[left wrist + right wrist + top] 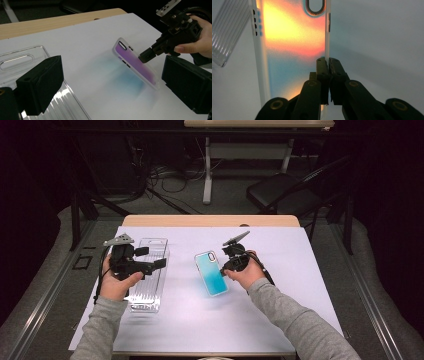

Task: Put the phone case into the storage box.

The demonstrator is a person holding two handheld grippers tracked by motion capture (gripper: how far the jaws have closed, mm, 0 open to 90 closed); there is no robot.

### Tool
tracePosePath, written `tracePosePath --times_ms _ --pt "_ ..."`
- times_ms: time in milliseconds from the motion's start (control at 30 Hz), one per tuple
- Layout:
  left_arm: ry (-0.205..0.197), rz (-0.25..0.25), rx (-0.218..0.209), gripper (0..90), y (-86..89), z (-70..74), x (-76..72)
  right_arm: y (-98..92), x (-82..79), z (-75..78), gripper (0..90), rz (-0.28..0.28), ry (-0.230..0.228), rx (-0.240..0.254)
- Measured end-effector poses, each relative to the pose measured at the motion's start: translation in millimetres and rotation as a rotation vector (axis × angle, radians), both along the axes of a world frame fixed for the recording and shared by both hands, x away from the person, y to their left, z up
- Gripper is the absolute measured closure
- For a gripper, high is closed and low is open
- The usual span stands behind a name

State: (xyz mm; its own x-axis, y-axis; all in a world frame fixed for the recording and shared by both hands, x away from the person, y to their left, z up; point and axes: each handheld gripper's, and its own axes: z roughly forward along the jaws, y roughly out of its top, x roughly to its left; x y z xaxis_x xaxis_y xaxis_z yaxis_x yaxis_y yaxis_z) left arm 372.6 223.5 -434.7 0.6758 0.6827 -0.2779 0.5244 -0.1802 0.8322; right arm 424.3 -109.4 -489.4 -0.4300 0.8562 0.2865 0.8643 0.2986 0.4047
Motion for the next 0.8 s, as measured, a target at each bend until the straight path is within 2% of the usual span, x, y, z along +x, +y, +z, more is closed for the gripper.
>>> tracePosePath --times_ms 100,167,200,300,400,500,700,800 --pt "0.002 -0.019 0.005 4.2 -5.4 -0.6 -0.5 -1.4 0.5 0.4 87.5 0.001 -0.012 0.008" --pt "-0.002 -0.020 0.010 4.2 -8.5 -0.8 -1.4 -2.2 0.6 2.6 87.5 0.002 -0.003 -0.005" --pt "-0.007 -0.022 0.007 4.6 -10.2 -1.0 -1.9 -2.0 0.4 1.0 87.5 -0.010 -0.027 0.024" --pt "-0.002 -0.028 0.002 8.5 -14.5 -1.8 -2.9 -3.0 0.4 2.8 87.5 -0.011 -0.031 0.027" --pt "0.017 -0.029 0.004 9.8 -19.2 -3.7 -3.5 -3.9 0.1 3.9 87.5 -0.015 -0.035 0.026" --pt "0.030 -0.027 -0.003 15.6 -22.3 -5.6 -3.6 -4.7 0.0 4.5 87.5 -0.021 -0.040 0.030" --pt "0.048 -0.035 -0.004 15.7 -30.4 -8.7 -4.6 -6.5 -2.4 8.9 87.6 -0.021 -0.052 0.041" --pt "0.052 -0.049 -0.005 16.5 -35.4 -10.1 -5.5 -7.2 -3.4 10.5 87.5 -0.014 -0.072 0.049"
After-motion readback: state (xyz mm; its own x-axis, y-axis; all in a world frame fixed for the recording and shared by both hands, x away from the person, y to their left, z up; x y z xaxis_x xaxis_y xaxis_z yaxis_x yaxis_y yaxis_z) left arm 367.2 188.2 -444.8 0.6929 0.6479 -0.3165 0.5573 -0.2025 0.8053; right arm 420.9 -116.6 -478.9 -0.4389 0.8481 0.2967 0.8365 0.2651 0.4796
